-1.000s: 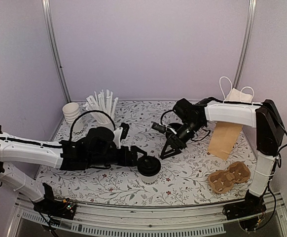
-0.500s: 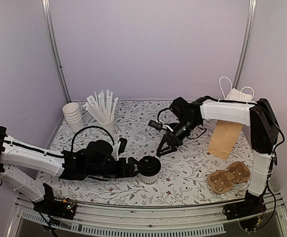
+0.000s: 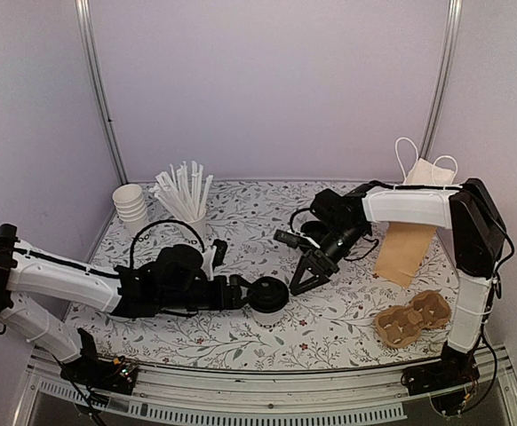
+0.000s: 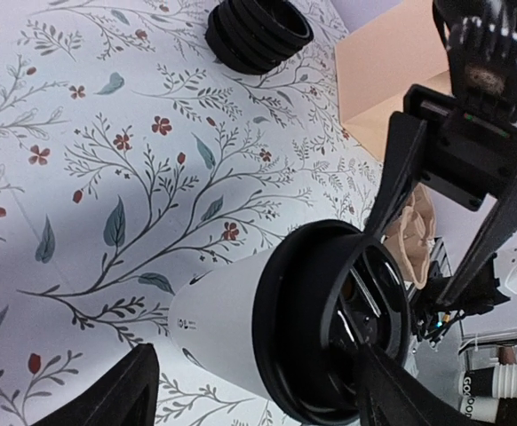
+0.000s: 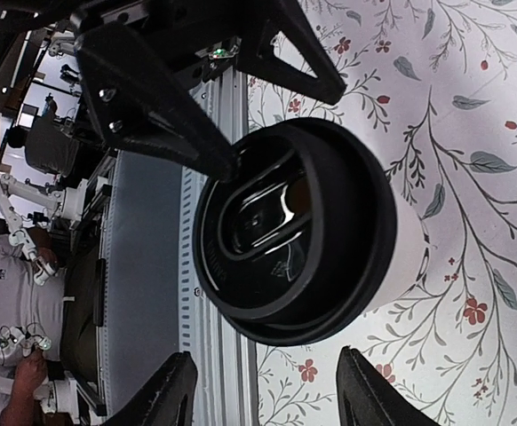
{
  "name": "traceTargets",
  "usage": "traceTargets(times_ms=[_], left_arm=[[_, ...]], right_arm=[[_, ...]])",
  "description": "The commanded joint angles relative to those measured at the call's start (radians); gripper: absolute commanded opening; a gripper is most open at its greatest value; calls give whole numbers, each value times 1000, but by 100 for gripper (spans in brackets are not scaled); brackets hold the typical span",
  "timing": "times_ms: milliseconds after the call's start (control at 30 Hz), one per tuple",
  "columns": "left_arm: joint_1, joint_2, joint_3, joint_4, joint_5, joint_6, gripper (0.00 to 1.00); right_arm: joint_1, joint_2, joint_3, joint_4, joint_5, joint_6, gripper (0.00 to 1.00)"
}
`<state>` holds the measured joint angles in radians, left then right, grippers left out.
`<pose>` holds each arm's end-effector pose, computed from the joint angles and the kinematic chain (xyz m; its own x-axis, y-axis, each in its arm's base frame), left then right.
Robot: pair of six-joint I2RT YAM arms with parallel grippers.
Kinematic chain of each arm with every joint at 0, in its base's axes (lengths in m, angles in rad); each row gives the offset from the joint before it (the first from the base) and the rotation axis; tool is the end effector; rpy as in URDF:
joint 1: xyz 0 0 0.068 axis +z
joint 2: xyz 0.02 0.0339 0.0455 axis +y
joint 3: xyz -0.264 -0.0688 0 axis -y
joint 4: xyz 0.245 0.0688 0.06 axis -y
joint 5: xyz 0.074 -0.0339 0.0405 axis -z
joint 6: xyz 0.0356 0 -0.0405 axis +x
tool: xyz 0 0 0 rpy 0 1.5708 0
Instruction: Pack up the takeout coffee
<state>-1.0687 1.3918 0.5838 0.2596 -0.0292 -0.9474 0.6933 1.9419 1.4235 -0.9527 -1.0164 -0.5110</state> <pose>0.1353 -0.2442 0.1805 -0.8481 -0.1415 -0.5105 0.3008 0.6646 -0.6840 0.2633 0.2581 0.1980 -0.4712 -0.7262 -0.5005 -0.7245 -0.0050 0.6892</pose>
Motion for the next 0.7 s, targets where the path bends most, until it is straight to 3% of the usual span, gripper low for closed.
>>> traceTargets(times_ms=[0, 233, 467, 667], left_arm=[[41, 16, 24, 20, 17, 66, 77], [54, 8, 37, 32, 55, 86, 77], [54, 65, 79, 93, 76, 109, 78], [54, 162, 106, 57, 87, 59, 65]], right_arm=[[4, -56, -30, -30, -35, -40, 56], [4, -55, -49, 23, 46, 38, 53], [4, 14, 37, 8, 44, 84, 48], [5, 84, 72, -7, -7, 81, 47]])
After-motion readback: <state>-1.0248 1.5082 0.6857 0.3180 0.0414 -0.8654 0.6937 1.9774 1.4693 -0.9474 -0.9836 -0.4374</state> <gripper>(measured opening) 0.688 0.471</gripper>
